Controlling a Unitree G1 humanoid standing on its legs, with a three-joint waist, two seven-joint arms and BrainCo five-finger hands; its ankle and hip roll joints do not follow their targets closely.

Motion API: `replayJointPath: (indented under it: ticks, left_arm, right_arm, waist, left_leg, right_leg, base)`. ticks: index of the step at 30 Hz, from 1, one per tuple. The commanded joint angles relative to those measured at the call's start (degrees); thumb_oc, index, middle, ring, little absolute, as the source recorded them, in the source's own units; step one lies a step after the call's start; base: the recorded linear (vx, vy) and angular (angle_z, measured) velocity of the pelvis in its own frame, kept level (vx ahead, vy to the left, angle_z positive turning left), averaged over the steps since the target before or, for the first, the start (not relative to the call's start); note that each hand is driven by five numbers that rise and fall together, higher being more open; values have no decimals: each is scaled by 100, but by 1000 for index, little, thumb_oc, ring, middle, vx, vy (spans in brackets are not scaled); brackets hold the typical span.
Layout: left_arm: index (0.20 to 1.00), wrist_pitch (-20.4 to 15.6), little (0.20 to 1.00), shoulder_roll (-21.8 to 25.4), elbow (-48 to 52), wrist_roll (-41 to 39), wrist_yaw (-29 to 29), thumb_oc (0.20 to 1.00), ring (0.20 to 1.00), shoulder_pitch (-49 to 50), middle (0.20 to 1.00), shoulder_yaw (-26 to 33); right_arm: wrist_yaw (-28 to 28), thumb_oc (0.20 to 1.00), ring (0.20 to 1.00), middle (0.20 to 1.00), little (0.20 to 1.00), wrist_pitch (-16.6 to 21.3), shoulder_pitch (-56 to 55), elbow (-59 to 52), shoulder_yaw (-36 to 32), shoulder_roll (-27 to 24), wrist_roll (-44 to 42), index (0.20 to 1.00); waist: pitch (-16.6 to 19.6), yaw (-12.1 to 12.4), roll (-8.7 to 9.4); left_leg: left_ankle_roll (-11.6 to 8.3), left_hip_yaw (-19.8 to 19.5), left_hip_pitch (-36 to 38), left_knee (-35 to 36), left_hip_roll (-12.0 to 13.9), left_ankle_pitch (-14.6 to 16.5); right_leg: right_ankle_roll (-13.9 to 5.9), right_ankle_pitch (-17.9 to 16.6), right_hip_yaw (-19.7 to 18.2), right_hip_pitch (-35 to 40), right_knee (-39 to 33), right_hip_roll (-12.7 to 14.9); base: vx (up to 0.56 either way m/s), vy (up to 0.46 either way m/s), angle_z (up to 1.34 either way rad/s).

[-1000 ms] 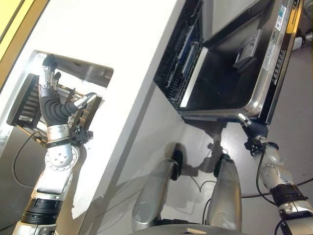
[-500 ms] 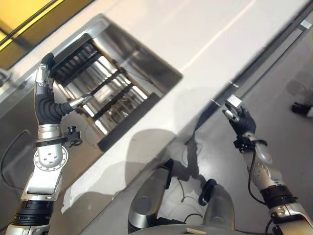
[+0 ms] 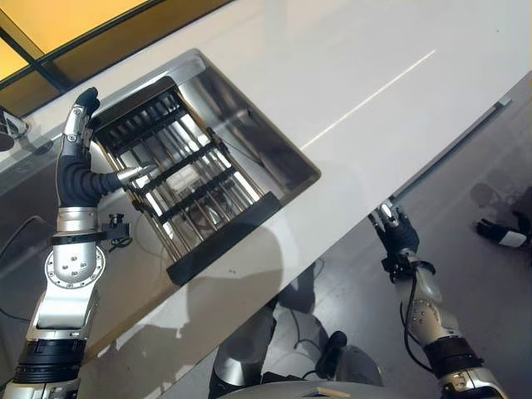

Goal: Pick up plates and place into dishwasher.

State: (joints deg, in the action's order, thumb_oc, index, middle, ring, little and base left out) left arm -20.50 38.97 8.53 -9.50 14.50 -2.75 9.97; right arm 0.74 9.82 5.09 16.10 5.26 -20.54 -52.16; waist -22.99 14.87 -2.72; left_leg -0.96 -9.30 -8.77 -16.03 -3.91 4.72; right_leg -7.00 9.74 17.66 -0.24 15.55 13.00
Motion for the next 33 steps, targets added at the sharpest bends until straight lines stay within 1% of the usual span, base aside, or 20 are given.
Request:
replayJointPath:
  ticks: [1,4,5,8,9,10,11,13,16,19,20,22,23,26,27,28,31,32,33]
  left_arm:
    - [1000,-91,1000,304,146,113,-59,1000,1000,283,1000,-77]
    - [1000,-104,1000,194,157,140,-5,1000,1000,364,1000,-82]
    - [1000,-126,1000,149,175,156,29,1000,1000,405,1000,-82]
    - [1000,-146,1000,24,214,185,140,1000,1000,503,1000,-78]
    - [1000,-138,1000,-38,237,245,220,1000,1000,544,1000,-75]
    - [1000,-143,1000,-69,264,272,292,1000,1000,589,1000,-58]
    - [1000,-130,1000,-69,284,275,349,1000,1000,609,1000,-51]
    - [1000,-109,1000,-63,294,209,460,1000,1000,639,1000,-18]
    - [1000,-92,1000,-103,345,195,609,1000,1000,696,1000,24]
    - [1000,-139,1000,-144,388,149,686,1000,1000,743,1000,63]
    - [1000,-153,1000,-152,391,128,706,1000,1000,736,1000,62]
    - [1000,-135,1000,-195,393,29,770,1000,1000,653,1000,-1]
    - [1000,-95,1000,-224,391,-23,769,1000,1000,608,1000,-40]
    - [1000,-8,1000,-306,425,-22,809,1000,1000,489,1000,-172]
    - [1000,24,1000,-341,441,6,855,1000,1000,422,1000,-244]
    - [1000,44,1000,-356,433,-19,878,1000,1000,367,1000,-286]
    - [1000,65,1000,-437,384,-172,743,1000,1000,217,1000,-390]
    - [1000,68,1000,-456,382,-152,753,1000,1000,204,1000,-406]
    - [1000,95,1000,-489,393,-178,756,1000,1000,136,1000,-484]
  right_arm:
    - [-218,1000,1000,1000,1000,1044,1181,-1312,-99,-71,715,1000]
    - [60,1000,1000,1000,1000,856,725,-1325,-94,11,935,1000]
    - [231,1000,1000,1000,1000,716,535,-1336,-94,45,1059,1000]
    - [504,1000,1000,1000,1000,403,58,-1314,-127,166,1328,1000]
    - [707,1000,1000,1000,1000,156,-181,-1317,-160,231,1410,1000]
    - [934,1000,1000,1000,1000,-8,-375,-1307,-237,243,1426,1000]
    - [1076,1000,1000,1000,1000,-61,-486,-1322,-304,244,1339,1000]
    - [1429,1000,1000,1000,1000,-70,-686,-1383,-508,247,1345,1000]
    - [1957,1000,1000,1000,1000,-86,-853,-1649,-714,243,1412,1000]
    - [2478,1000,1000,1000,1000,13,-806,-1904,-836,192,1607,1000]
    - [2578,1000,1000,1000,1000,33,-772,-1978,-860,161,1649,1000]
    - [2765,1000,1000,1000,1000,77,-586,-2282,-905,42,1977,1000]
    - [2780,1000,1000,1000,1000,76,-478,-2409,-882,-28,2125,1000]
    - [2570,1000,1000,1000,1000,119,-206,-2749,-753,-264,2465,1000]
    - [2359,1000,1000,1000,1000,238,-124,-2886,-684,-435,2535,1000]
    - [2113,1000,1000,1000,1000,353,-79,-2979,-638,-573,2551,1000]
    - [1388,1000,1000,1000,1000,590,117,-3126,-464,-859,2539,1000]
    - [1276,1000,1000,1000,1000,610,143,-3143,-447,-880,2536,1000]
    - [1059,1000,1000,1000,1000,601,233,-3249,-364,-962,2543,1000]
  waist:
    - [1484,-80,438]
    - [1582,-244,423]
    - [1617,-306,417]
    - [1695,-477,418]
    - [1717,-589,430]
    - [1731,-703,442]
    - [1733,-768,454]
    - [1749,-908,478]
    - [1791,-1046,502]
    - [1821,-1096,527]
    - [1826,-1101,525]
    - [1857,-1116,516]
    - [1875,-1111,515]
    - [1917,-1109,514]
    - [1942,-1114,537]
    - [1969,-1118,564]
    - [2055,-1099,630]
    - [2065,-1100,632]
    - [2113,-1084,648]
  left_leg:
    - [288,217,192,143,-73,421]
    - [284,363,336,391,-6,351]
    - [286,424,376,462,11,334]
    - [299,570,474,610,37,319]
    - [307,645,524,667,41,324]
    - [319,722,563,704,42,331]
    - [325,766,583,720,45,339]
    - [346,865,638,759,39,372]
    - [366,988,710,829,17,398]
    - [386,1067,745,785,-14,470]
    - [393,1074,750,776,-18,483]
    - [440,1029,754,753,-46,503]
    - [463,1005,760,754,-64,495]
    - [523,902,781,798,-111,444]
    - [547,772,769,801,-154,418]
    - [540,676,758,800,-190,396]
    - [468,445,748,827,-239,350]
    - [457,413,746,837,-239,343]
    - [421,289,733,879,-239,323]
  right_leg:
    - [34,-873,-357,257,-726,347]
    - [0,-935,-467,232,-870,319]
    - [-8,-960,-516,213,-918,310]
    - [-38,-1057,-648,142,-990,311]
    - [-61,-1108,-730,96,-1004,314]
    - [-75,-1152,-815,57,-1043,317]
    - [-87,-1192,-863,31,-1059,324]
    - [-110,-1282,-979,-24,-1102,338]
    - [-137,-1427,-1122,-92,-1186,353]
    - [-144,-1541,-1201,-164,-1198,382]
    - [-139,-1539,-1221,-180,-1182,371]
    - [-95,-1429,-1331,-213,-1032,242]
    - [-74,-1387,-1363,-232,-906,175]
    - [13,-1215,-1496,-299,-568,-93]
    - [69,-1102,-1643,-282,-564,-268]
    - [91,-1072,-1730,-245,-635,-371]
    - [85,-1070,-1954,-104,-1087,-518]
    - [82,-1079,-1966,-85,-1141,-527]
    - [67,-1101,-2146,-55,-1301,-583]
  base:
    - [-50,-8,-7]
    - [-82,17,-21]
    - [-91,32,-26]
    - [-66,46,-28]
    - [-85,59,-20]
    - [-89,54,-23]
    - [-84,46,-34]
    - [-70,43,-41]
    - [-53,45,-40]
    - [-43,53,-40]
    - [-40,83,-27]
    - [-23,102,-14]
    - [-6,106,-1]
    - [9,82,5]
    - [32,30,7]
    - [45,7,29]
    - [54,-52,63]
    - [43,-126,68]
    - [50,-162,67]
